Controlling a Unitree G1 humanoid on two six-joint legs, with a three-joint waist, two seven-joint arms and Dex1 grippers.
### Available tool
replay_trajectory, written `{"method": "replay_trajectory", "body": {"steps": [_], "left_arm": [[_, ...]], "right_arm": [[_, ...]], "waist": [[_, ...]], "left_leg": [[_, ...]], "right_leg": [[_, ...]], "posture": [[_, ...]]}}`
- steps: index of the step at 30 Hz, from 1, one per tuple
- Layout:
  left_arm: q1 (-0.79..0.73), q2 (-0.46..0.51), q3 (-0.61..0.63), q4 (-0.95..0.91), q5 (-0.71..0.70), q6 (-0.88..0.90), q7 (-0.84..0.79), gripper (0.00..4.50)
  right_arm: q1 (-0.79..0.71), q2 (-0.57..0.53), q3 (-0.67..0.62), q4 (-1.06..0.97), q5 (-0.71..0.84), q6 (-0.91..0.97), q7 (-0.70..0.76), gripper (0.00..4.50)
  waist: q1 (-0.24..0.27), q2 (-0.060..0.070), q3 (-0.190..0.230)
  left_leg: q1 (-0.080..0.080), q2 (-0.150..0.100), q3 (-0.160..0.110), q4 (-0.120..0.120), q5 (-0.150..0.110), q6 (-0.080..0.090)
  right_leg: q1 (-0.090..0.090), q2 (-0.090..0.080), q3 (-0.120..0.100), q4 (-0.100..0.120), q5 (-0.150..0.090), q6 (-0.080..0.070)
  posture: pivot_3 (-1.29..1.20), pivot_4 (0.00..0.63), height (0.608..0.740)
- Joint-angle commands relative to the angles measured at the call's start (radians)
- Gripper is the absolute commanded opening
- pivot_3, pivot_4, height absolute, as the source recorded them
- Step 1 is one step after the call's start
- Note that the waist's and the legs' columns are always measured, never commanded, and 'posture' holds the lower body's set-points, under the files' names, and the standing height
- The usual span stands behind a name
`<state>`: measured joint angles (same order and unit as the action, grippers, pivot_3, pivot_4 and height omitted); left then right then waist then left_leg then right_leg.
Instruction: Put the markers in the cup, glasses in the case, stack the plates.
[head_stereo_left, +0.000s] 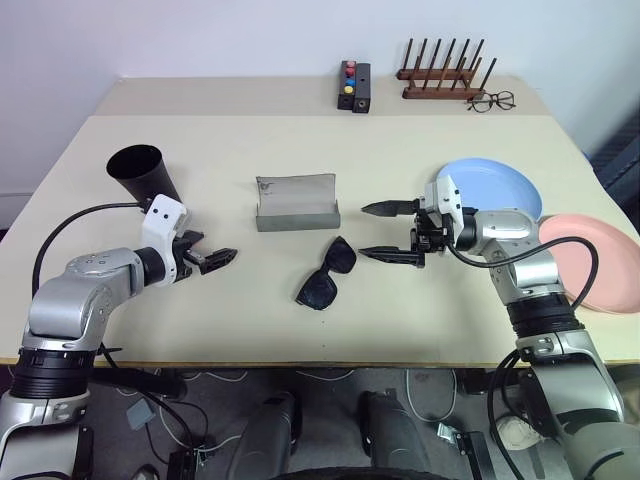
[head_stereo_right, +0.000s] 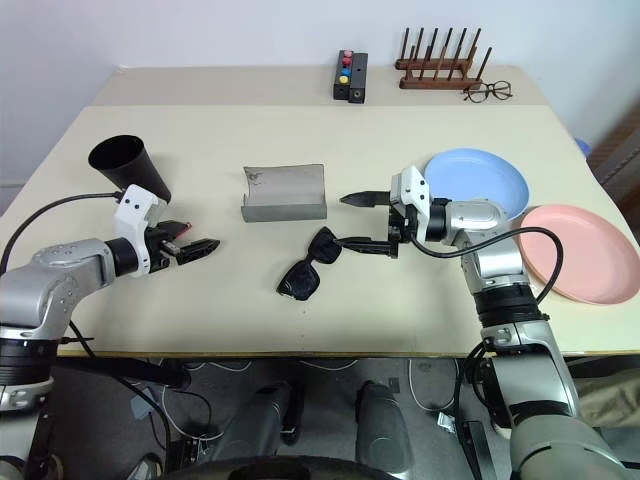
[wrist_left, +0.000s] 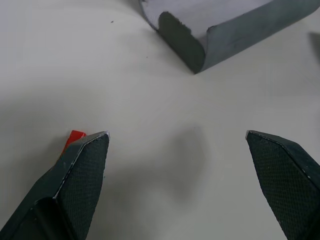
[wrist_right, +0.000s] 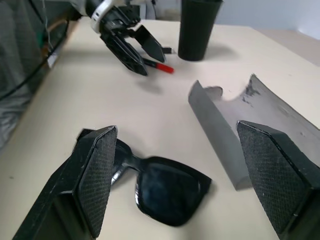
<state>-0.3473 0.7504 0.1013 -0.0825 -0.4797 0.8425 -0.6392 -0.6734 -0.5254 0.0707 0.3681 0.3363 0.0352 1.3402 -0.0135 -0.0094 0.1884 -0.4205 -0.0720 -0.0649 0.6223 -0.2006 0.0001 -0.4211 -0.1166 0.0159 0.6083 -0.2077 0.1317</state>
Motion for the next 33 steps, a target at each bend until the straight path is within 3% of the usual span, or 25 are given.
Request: {"method": "replay_trajectory", "body": {"steps": [1,13,18,28,31,33], "left_arm": [[-0.019,0.018,0.026,-0.003,0.012,-0.018,-0.013,4.5],[-0.032,0.064,0.075,0.055,0.044,-0.047,-0.028,4.5],[-0.056,0.102,0.024,0.122,0.085,-0.043,-0.069,4.5],[-0.178,0.181,-0.187,0.451,0.262,-0.119,-0.261,4.5],[-0.22,0.18,-0.227,0.504,0.292,-0.141,-0.325,3.61],[-0.24,0.171,-0.234,0.508,0.3,-0.136,-0.345,2.64]], "right_arm": [[-0.035,0.007,-0.005,0.014,-0.014,-0.029,-0.011,3.87],[-0.025,0.009,-0.017,0.025,-0.005,-0.049,0.004,3.87],[-0.023,0.01,-0.019,0.019,-0.001,-0.046,0.004,3.87],[0.01,-0.003,-0.03,-0.047,0.017,-0.009,-0.011,3.87],[0.026,-0.009,-0.033,-0.077,0.023,0.008,-0.022,3.91],[0.036,-0.014,-0.035,-0.092,0.025,0.017,-0.028,3.91]], "waist": [[0.0,0.0,0.0],[-0.001,0.0,0.0],[-0.001,0.0,0.0],[-0.001,0.0,0.0],[-0.001,0.0,0.0],[-0.002,0.001,0.0]], "left_leg": [[0.0,0.0,0.0,0.0,0.0,0.0],[0.0,0.0,0.001,0.0,0.001,0.0],[0.0,0.0,0.001,0.0,0.001,-0.001],[0.0,0.0,0.001,0.0,0.001,0.0],[0.001,0.0,0.001,0.0,0.001,-0.001],[0.001,0.0,0.001,0.0,0.001,0.0]], "right_leg": [[-0.001,0.0,0.0,0.002,0.0,0.0],[-0.003,0.0,0.001,0.005,0.0,0.0],[-0.003,0.0,0.001,0.005,0.0,0.0],[-0.004,0.0,0.001,0.006,0.0,0.0],[-0.003,0.0,0.001,0.007,0.0,0.0],[-0.003,0.0,0.001,0.007,0.0,0.0]], "posture": [[0.0,0.15,0.74],[0.0,0.15,0.74],[0.0,0.15,0.74],[0.0,0.15,0.74],[0.0,0.15,0.74],[0.0,0.15,0.74]]}}
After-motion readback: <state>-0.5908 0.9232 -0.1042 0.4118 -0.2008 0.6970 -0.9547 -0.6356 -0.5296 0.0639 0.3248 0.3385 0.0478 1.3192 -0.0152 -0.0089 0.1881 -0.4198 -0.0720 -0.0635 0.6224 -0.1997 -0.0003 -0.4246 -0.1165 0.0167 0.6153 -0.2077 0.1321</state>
